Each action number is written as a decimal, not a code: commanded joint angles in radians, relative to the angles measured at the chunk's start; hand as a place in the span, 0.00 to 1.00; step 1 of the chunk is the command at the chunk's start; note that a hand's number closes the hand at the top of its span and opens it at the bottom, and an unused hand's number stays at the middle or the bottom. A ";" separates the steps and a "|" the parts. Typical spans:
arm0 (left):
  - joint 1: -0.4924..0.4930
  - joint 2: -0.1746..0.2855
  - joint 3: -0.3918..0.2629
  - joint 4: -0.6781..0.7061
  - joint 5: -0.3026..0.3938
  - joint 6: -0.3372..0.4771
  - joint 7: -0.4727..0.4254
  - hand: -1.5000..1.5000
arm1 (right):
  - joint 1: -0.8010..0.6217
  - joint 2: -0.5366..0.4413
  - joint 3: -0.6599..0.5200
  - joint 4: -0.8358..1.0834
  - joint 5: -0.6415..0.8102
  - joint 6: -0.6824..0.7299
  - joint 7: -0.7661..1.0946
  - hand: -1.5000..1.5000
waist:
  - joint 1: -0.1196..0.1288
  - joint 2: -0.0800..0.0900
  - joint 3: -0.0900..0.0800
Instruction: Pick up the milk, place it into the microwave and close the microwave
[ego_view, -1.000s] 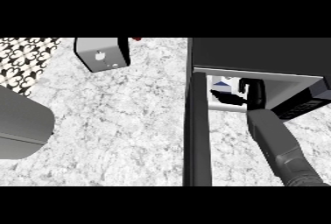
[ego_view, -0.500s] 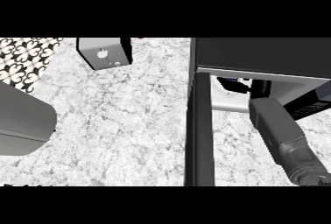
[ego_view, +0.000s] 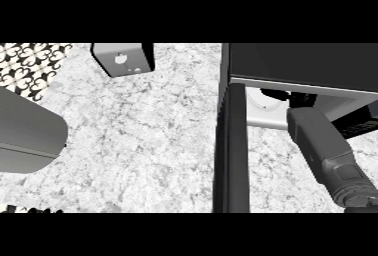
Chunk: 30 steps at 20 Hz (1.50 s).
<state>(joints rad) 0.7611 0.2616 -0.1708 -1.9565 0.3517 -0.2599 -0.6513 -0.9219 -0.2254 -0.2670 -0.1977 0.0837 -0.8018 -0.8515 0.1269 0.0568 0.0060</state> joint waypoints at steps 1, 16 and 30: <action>-0.004 0.015 0.011 0.015 0.013 -0.018 0.006 0.00 | -0.002 -0.004 -0.015 0.011 0.003 -0.092 -0.040 1.00 | 0.007 0.003 0.000; -0.063 0.007 0.006 0.048 -0.013 -0.008 0.014 0.00 | -0.024 -0.001 0.183 0.167 0.247 -0.153 0.227 0.00 | 0.033 0.010 0.001; -0.072 0.013 0.025 0.051 -0.026 -0.013 -0.012 0.00 | -0.052 0.093 0.142 0.138 0.205 0.034 0.196 0.00 | 0.027 0.005 0.004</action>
<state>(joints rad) 0.6803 0.2704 -0.1480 -1.8997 0.3334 -0.2685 -0.6510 -0.9812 -0.1571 -0.0945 -0.0309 0.3198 -0.8241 -0.6314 0.1523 0.0615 0.0066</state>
